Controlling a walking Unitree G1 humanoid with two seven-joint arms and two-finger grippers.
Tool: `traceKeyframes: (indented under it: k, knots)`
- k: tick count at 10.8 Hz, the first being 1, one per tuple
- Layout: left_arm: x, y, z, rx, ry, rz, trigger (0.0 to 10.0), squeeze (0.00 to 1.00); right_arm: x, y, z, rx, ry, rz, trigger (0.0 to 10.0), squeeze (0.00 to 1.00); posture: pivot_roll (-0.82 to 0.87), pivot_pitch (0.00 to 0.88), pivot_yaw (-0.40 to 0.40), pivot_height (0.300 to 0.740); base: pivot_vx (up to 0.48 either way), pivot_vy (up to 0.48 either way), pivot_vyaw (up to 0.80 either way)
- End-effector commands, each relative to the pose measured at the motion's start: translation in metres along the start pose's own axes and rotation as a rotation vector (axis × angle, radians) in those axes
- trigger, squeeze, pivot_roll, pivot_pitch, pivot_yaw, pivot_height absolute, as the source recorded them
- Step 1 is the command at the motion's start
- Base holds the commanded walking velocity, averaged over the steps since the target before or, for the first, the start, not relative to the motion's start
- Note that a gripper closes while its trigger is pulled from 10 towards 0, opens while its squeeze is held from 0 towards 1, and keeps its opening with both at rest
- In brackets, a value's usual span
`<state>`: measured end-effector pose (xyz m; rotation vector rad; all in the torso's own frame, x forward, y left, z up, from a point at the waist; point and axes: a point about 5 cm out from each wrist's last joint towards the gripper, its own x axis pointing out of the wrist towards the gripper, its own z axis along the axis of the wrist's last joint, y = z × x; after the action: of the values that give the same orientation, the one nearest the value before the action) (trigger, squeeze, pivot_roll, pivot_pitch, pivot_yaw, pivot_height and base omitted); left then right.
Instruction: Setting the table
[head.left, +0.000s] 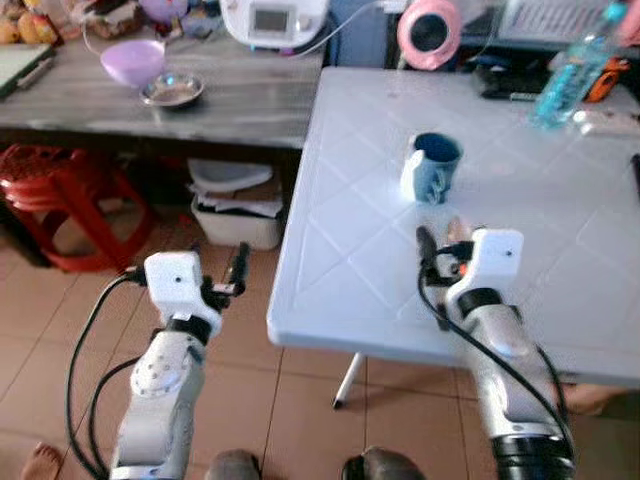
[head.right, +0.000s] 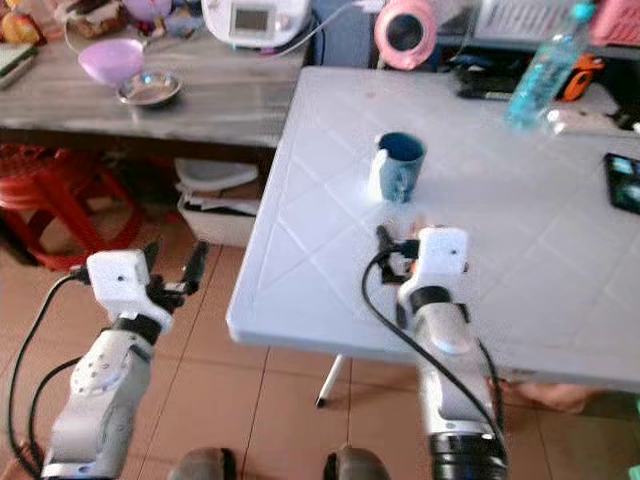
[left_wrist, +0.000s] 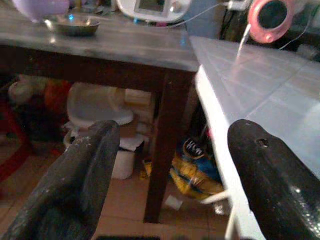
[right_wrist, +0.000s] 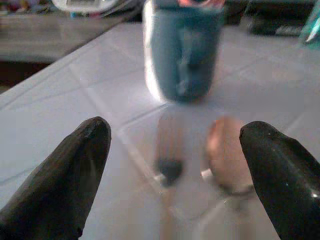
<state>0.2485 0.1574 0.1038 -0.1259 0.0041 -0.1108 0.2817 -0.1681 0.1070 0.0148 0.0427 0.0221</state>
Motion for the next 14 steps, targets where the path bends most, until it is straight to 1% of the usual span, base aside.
traceKeyframes:
  k: [1,3,5,6,7,8,9,10,11,12,13,14]
  knots:
    - [-0.002,0.001,0.004,0.007,-0.005,-0.004,10.0,0.0,0.003,0.003,-0.005,0.005,0.047,0.012,10.0,0.0,-0.02,0.126,0.006,0.74,0.0,0.0,0.0]
    - [-0.006,0.001,0.005,0.013,0.012,-0.013,10.0,0.0,0.008,0.006,-0.004,0.035,0.072,0.02,10.0,0.0,-0.01,0.149,0.013,0.74,0.0,0.0,0.0]
    - [-0.009,0.002,0.005,0.016,0.024,-0.019,10.0,0.0,0.008,0.01,-0.013,0.082,0.132,0.017,10.0,0.0,0.0,0.162,0.011,0.74,0.0,0.0,0.0]
    - [-0.01,0.002,0.005,0.016,0.028,-0.019,10.0,0.0,0.007,0.013,-0.016,0.088,0.155,0.027,10.0,0.0,0.01,0.163,0.008,0.74,0.0,0.0,0.0]
    - [-0.01,0.001,0.005,0.014,0.03,-0.02,10.0,0.0,0.006,0.014,-0.019,0.092,0.175,0.032,3.5,0.0,0.01,0.163,0.006,0.74,0.0,0.0,0.0]
    - [-0.01,0.0,0.005,0.013,0.031,-0.021,10.0,0.0,0.005,0.014,-0.021,0.101,0.185,0.033,2.8,0.0,0.01,0.163,0.005,0.74,0.0,0.0,0.0]
    - [-0.01,0.0,0.005,0.01,0.034,-0.023,10.0,0.0,0.003,0.015,-0.025,0.101,0.229,0.044,0.0,0.0,0.0,0.16,0.002,0.74,0.0,0.0,0.0]
    - [-0.01,-0.001,0.004,0.009,0.036,-0.023,10.0,0.0,0.002,0.014,-0.028,0.097,0.25,0.045,0.0,0.0,0.0,0.161,-0.001,0.74,0.0,0.0,0.0]
    - [-0.01,-0.001,0.004,0.007,0.036,-0.023,10.0,0.0,0.001,0.013,-0.029,0.095,0.263,0.045,0.4,0.0,0.0,0.161,-0.002,0.74,0.0,0.0,0.0]
    - [-0.009,-0.001,0.005,0.005,0.035,-0.024,10.0,0.0,0.0,0.011,-0.026,0.094,0.253,0.037,4.9,0.0,0.0,0.162,-0.002,0.74,0.0,0.0,0.0]
    - [-0.01,-0.001,0.005,0.005,0.036,-0.026,10.0,0.0,0.0,0.004,-0.02,0.093,0.215,0.006,10.0,0.0,-0.01,0.163,-0.005,0.74,0.0,0.0,0.0]
    - [-0.009,-0.001,0.004,0.004,0.036,-0.027,10.0,0.0,0.001,0.002,-0.01,0.104,0.157,-0.002,10.0,0.0,-0.01,0.162,-0.005,0.74,0.0,0.0,0.0]
